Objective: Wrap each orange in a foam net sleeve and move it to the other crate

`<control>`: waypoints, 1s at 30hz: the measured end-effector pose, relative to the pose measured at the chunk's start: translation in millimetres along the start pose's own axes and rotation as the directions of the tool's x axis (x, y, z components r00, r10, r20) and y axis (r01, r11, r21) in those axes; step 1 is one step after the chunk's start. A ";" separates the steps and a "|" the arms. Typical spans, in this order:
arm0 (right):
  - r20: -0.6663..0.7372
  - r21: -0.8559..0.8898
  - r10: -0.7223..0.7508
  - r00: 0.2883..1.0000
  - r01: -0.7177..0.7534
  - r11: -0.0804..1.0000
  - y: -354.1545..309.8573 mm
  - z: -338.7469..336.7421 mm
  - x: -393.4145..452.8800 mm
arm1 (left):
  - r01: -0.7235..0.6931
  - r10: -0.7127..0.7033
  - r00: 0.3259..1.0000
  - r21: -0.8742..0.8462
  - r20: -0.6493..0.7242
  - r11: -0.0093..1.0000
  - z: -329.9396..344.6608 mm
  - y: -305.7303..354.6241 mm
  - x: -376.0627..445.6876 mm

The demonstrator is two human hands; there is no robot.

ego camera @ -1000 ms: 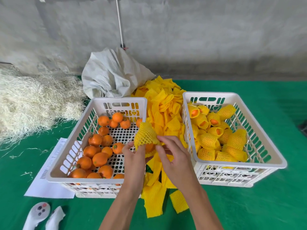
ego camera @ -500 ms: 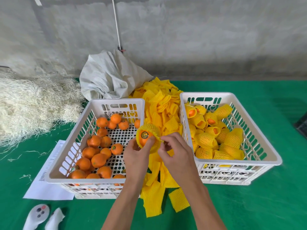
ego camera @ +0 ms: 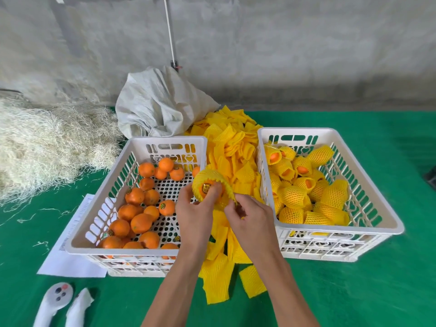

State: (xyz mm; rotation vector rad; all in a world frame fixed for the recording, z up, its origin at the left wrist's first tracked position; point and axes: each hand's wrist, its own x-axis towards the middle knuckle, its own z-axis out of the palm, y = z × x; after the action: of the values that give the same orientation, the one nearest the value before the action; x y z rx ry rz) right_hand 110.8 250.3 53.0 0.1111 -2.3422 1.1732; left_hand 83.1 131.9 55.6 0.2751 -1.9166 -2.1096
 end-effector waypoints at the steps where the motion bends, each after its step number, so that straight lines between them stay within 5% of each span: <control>1: 0.006 0.009 0.010 1.000 -0.010 1.000 1.8 1.8 -0.5 | -0.034 0.034 0.999 0.009 0.007 0.999 1.6 -0.6 0.9; 6: 0.172 0.293 0.332 0.927 -0.370 0.882 7.9 0.5 1.5 | -0.181 0.151 0.981 0.290 0.124 0.940 11.7 -12.2 4.3; 8: 0.185 0.293 0.370 0.910 -0.411 0.863 17.3 -1.3 6.2 | -0.234 0.164 0.963 0.355 0.215 0.905 16.7 -17.2 3.5; 14: -0.142 0.105 0.432 0.891 -0.420 0.901 51.7 -18.8 12.3 | -0.156 0.026 0.814 0.174 0.580 0.972 28.7 -17.2 -0.3; 17: -0.284 -0.204 0.299 0.911 -0.362 0.910 75.5 -31.0 8.8 | -0.274 0.089 0.853 0.296 0.515 0.915 10.5 -15.6 20.1; 22: -0.245 -0.331 0.321 0.915 -0.390 0.859 103.6 -33.2 -0.2 | -0.185 0.036 0.961 0.540 0.275 0.821 -50.9 -39.3 68.6; 26: -0.145 -0.408 0.253 0.957 -0.290 0.865 102.0 -11.4 -5.6 | -0.112 -0.141 0.961 0.799 0.239 0.590 -97.9 -73.9 108.2; 30: -0.030 -0.345 0.129 0.991 -0.131 0.929 100.2 17.1 -13.7 | -0.056 -0.621 0.773 0.988 0.132 0.141 -137.5 -86.8 133.8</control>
State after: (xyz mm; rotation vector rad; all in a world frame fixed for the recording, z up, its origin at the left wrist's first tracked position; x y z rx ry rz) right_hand 86.3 297.5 -34.8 -0.1748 -2.5415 0.7965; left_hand -5.4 -34.2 -38.8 0.3444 -3.6603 -0.6007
